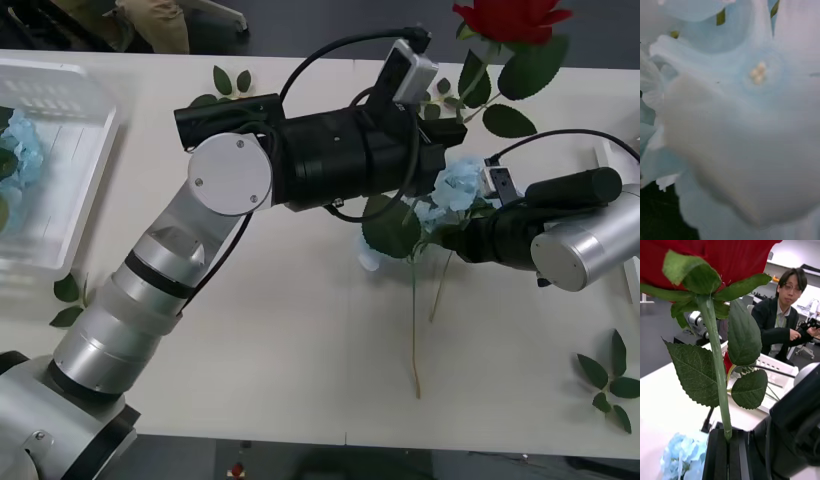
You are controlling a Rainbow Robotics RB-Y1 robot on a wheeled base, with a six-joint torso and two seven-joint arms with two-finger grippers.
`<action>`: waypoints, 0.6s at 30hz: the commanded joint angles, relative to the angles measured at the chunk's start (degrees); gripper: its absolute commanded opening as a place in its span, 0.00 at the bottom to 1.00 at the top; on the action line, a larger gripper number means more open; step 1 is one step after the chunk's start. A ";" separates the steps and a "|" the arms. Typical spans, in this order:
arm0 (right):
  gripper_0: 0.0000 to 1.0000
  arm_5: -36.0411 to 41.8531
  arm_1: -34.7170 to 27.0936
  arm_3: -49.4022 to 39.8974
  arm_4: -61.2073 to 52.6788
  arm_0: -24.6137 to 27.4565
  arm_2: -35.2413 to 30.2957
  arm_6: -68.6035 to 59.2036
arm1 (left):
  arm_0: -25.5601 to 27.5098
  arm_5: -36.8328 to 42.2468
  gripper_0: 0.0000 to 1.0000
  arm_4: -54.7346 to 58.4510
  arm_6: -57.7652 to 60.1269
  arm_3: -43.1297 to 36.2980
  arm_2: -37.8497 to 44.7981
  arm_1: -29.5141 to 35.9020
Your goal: Put the red flowers into the right box and the blue flowers into the left box
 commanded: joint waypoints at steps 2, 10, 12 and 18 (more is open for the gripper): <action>0.90 -0.14 -2.27 -5.81 -1.96 2.67 -3.60 -2.13 | -0.52 -1.47 0.00 6.24 -10.00 -2.47 0.82 -0.08; 0.90 -0.66 -4.56 -13.98 -8.11 10.05 -12.03 1.38 | -0.26 -1.56 0.00 8.87 -10.53 -2.47 0.91 0.97; 0.90 -1.10 -4.65 -16.09 -10.05 12.87 -15.37 4.37 | -0.26 -1.56 0.00 9.49 -10.53 -2.47 0.91 1.33; 0.90 -3.83 -4.65 -20.93 -17.52 20.78 -23.99 12.81 | -0.17 -1.91 0.00 11.42 -10.53 -2.47 0.91 1.94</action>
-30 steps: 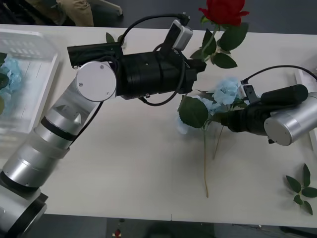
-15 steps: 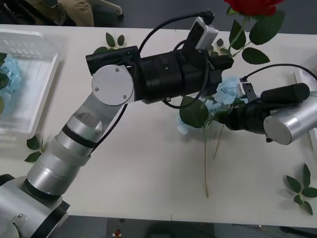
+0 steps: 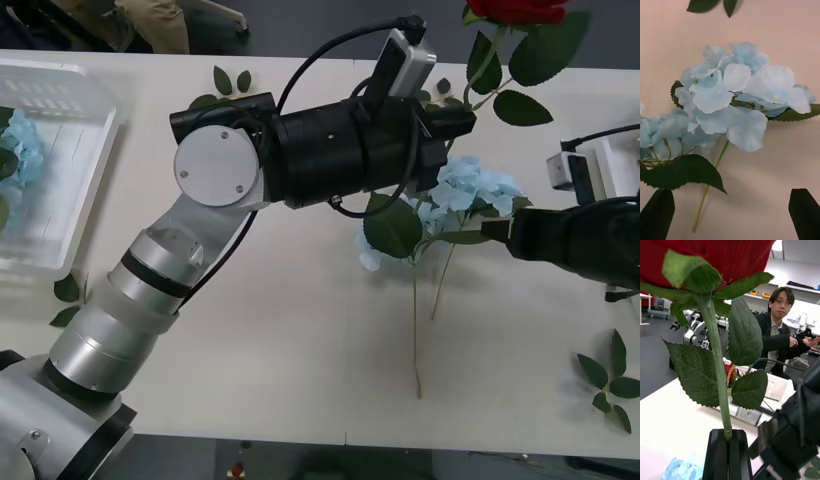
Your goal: Put the red flowers into the right box and the blue flowers into the left box
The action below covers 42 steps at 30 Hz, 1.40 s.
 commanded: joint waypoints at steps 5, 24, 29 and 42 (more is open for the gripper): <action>0.90 -6.41 -1.02 -6.58 -10.12 9.57 -9.15 14.66 | -0.17 -1.01 0.00 1.48 -0.72 -2.47 0.91 1.12; 0.90 -18.36 -0.49 -6.76 -40.27 20.38 -16.97 48.06 | -0.17 -1.01 0.00 1.48 -0.72 -2.47 0.91 1.12; 0.89 -18.36 -0.49 -6.14 -44.48 18.71 -16.09 55.17 | -0.17 -1.01 0.00 1.48 -0.72 -2.47 0.91 1.12; 0.90 -16.78 -0.49 0.63 -50.28 6.58 -4.32 67.57 | -0.17 -1.01 0.00 1.48 -0.72 -2.47 0.91 1.12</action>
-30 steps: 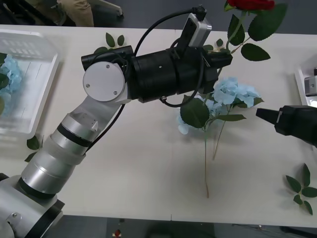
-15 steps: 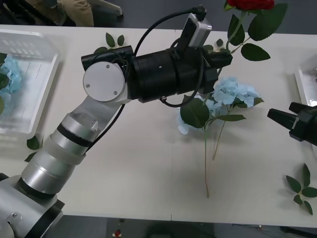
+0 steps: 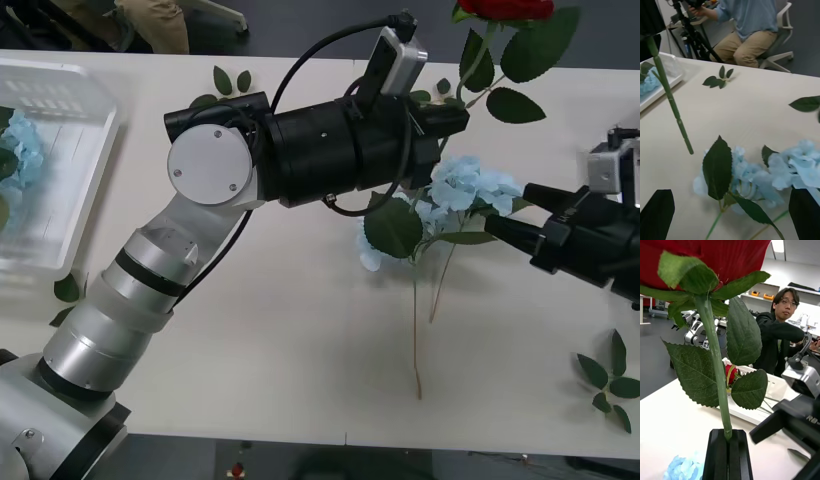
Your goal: Put the red flowers into the right box and the blue flowers into the left box
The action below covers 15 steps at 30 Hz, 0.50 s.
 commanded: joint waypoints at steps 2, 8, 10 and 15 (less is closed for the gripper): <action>0.90 0.44 -0.41 3.07 -1.84 -6.29 4.08 4.99 | -0.17 -0.53 0.00 0.47 -0.72 -2.45 0.89 0.24; 0.90 0.44 2.06 7.73 -4.91 -11.39 7.86 9.82 | -0.17 -0.53 0.00 0.47 -0.72 -2.45 0.89 0.24; 0.90 0.44 3.46 8.96 -5.71 -12.79 9.00 11.67 | -0.17 -0.53 0.00 0.47 -0.72 -2.45 0.89 0.24; 0.90 0.79 6.45 9.49 -6.06 -14.64 10.67 13.43 | -0.17 -0.53 0.00 0.47 -0.72 -2.45 0.89 0.24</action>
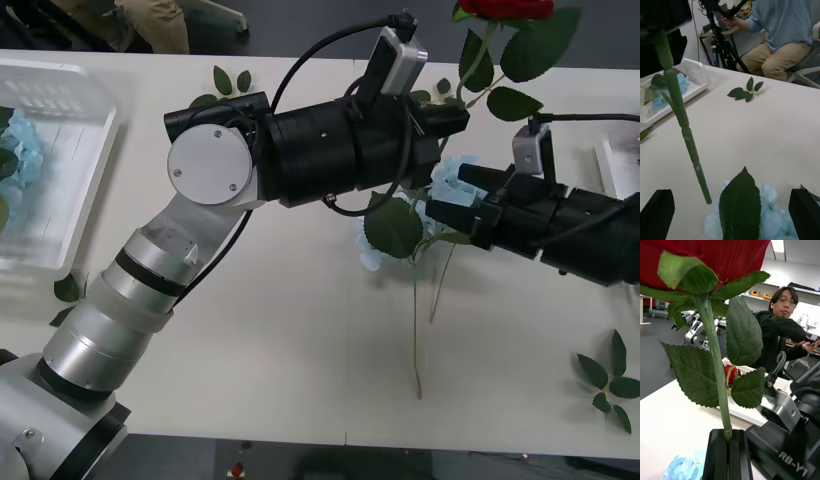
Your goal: Put the red flowers into the right box and the blue flowers into the left box
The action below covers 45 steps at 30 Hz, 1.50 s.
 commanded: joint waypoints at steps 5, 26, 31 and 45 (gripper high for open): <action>0.90 3.14 4.99 -0.88 0.99 -1.10 0.32 2.93 | -0.17 -0.53 0.00 0.47 -0.72 -2.45 0.89 0.24; 0.89 -1.52 7.54 -0.80 7.32 -0.57 6.65 2.58 | -0.17 -0.53 0.00 0.47 -0.72 -2.45 0.89 0.24; 0.90 -2.93 7.80 -0.80 4.94 -0.48 6.56 2.93 | -0.17 -0.53 0.00 0.47 -0.72 -2.45 0.89 0.24; 0.90 -5.48 7.45 -0.80 -0.68 1.98 5.42 5.57 | -0.17 -0.53 0.00 0.47 -0.72 -2.45 0.89 0.24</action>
